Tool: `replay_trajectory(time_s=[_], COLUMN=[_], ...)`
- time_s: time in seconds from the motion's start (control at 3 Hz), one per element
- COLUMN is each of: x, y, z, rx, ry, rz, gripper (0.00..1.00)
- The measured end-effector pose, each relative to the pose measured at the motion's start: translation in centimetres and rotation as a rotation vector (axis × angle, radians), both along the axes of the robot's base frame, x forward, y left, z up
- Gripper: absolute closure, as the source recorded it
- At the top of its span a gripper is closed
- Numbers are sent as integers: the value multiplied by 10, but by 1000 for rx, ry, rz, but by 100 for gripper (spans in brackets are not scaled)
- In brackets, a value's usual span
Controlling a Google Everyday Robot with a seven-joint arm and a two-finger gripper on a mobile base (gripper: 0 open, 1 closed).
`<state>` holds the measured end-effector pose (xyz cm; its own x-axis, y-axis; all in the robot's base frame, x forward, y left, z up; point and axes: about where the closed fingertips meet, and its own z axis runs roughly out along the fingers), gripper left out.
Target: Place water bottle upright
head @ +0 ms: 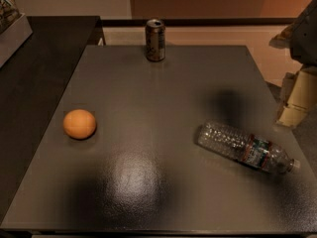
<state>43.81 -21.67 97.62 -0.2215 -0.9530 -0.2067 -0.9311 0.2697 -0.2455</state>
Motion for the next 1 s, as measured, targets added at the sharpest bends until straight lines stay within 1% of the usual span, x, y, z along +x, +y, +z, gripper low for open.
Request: replay_trajectory(time_s=[0.33, 0.67, 1.0], x=[-6, -18, -22], y=[2, 6, 10], z=[-5, -21, -44], rx=[2, 12, 25], ry=[-2, 17, 51], rz=[1, -2, -27], gripper=[0, 0, 0])
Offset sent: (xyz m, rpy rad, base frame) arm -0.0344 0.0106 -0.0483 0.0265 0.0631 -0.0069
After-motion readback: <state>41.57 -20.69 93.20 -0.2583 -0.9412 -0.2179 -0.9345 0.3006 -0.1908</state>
